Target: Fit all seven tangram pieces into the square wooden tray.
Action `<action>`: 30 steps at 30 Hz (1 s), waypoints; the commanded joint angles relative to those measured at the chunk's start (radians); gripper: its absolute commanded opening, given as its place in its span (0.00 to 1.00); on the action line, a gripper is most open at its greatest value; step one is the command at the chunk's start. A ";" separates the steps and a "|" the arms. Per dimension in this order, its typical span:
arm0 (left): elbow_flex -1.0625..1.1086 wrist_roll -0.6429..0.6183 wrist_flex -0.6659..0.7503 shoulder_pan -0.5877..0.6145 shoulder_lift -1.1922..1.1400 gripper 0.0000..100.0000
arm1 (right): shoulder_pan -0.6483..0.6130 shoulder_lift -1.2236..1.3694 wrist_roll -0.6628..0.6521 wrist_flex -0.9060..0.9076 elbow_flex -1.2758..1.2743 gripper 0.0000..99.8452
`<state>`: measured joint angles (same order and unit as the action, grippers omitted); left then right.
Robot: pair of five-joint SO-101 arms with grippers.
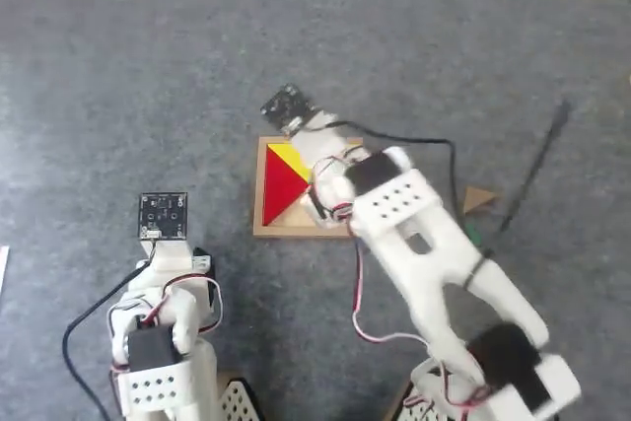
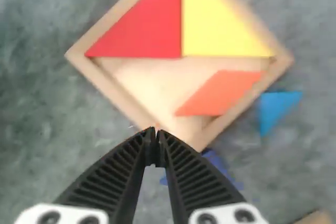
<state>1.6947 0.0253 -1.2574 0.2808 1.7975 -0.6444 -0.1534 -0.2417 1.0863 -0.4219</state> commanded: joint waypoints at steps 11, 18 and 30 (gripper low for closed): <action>-0.012 0.000 -0.003 -0.003 0.018 0.08 | -0.025 0.205 0.112 0.024 0.017 0.01; -0.012 0.000 -0.003 -0.003 0.018 0.08 | 0.010 0.268 0.106 -0.048 0.029 0.01; -0.012 0.000 -0.003 -0.003 0.018 0.08 | 0.051 0.166 0.112 -0.056 0.029 0.01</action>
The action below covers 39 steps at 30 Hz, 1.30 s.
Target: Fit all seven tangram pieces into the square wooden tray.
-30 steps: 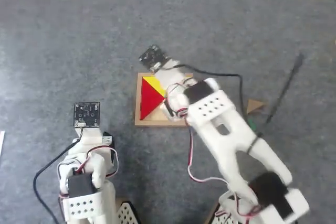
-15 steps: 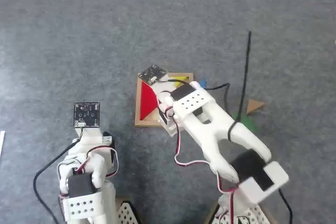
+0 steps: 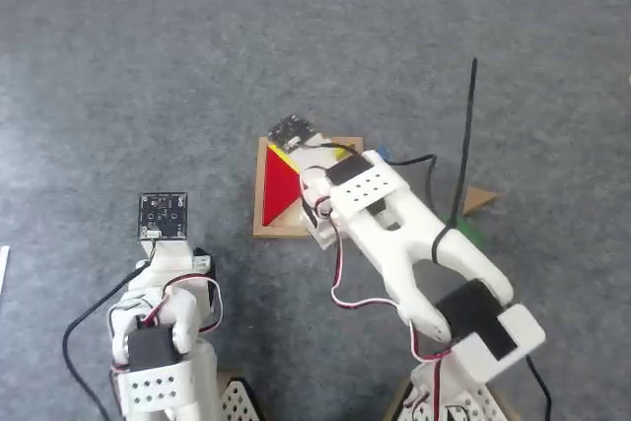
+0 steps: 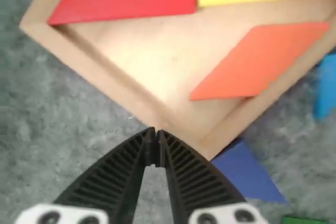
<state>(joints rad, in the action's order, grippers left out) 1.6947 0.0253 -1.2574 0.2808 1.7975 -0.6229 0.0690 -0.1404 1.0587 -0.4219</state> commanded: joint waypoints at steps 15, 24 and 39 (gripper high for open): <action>-0.012 0.000 -0.003 -0.003 0.018 0.08 | 0.114 0.073 0.005 -0.211 0.048 0.01; -0.012 0.000 -0.003 -0.003 0.018 0.08 | 0.137 0.174 0.005 -0.274 0.135 0.01; -0.012 0.000 -0.003 -0.003 0.018 0.08 | 0.203 0.209 0.011 -0.268 0.298 0.01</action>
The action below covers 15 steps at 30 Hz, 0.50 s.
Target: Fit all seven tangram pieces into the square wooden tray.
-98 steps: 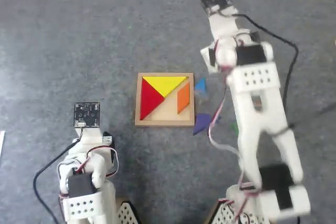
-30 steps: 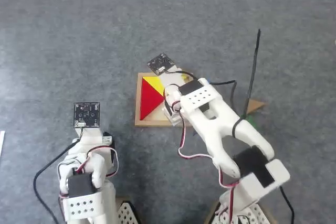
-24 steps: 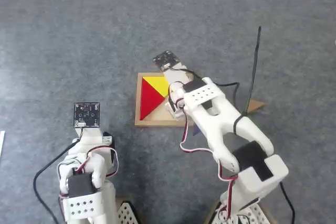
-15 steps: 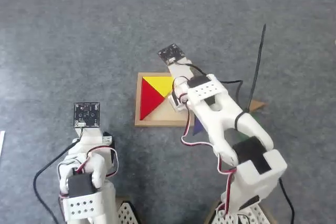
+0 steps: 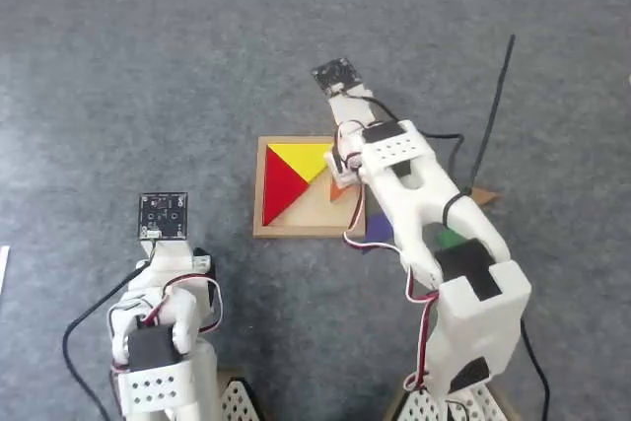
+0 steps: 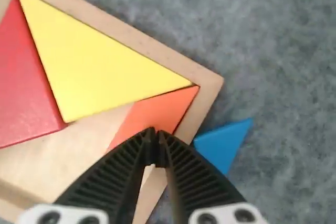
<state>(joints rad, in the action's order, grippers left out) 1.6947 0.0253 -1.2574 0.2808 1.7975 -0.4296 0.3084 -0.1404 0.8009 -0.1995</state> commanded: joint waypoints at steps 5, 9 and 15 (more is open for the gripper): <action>-0.012 0.000 -0.003 -0.003 0.018 0.08 | 0.007 -0.111 0.012 -0.007 0.084 0.01; -0.012 0.000 -0.003 -0.003 0.018 0.08 | -0.018 -0.165 0.014 0.035 0.061 0.01; -0.012 0.000 -0.003 -0.003 0.018 0.08 | -0.127 -0.131 0.003 0.033 0.006 0.01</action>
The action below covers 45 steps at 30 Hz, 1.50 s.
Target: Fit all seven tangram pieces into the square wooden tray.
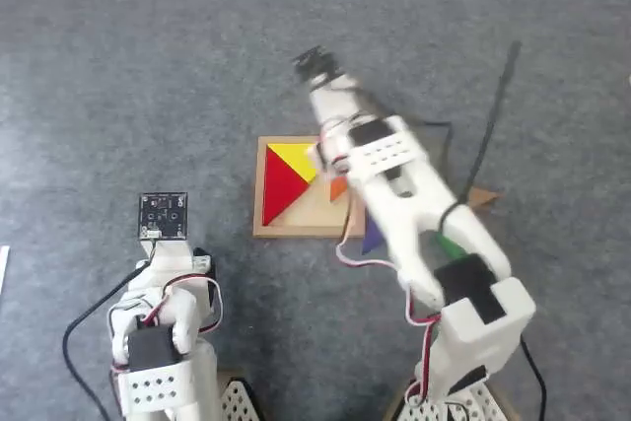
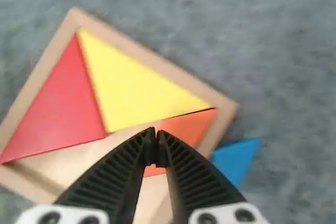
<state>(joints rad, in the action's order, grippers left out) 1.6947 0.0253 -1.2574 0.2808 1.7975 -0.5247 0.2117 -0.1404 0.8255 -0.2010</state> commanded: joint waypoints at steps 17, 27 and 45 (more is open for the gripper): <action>-0.012 0.000 -0.003 -0.003 0.018 0.08 | 0.053 0.128 0.003 0.005 0.032 0.01; -0.012 0.000 -0.003 -0.003 0.018 0.08 | 0.039 0.124 0.005 0.007 0.100 0.01; -0.012 0.000 -0.003 -0.003 0.018 0.08 | 0.062 -0.380 0.012 0.211 -0.175 0.01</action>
<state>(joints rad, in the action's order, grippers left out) 1.6947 0.0253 -1.2574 0.2808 1.7975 -0.4925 -0.0138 -0.1358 1.0740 -0.2900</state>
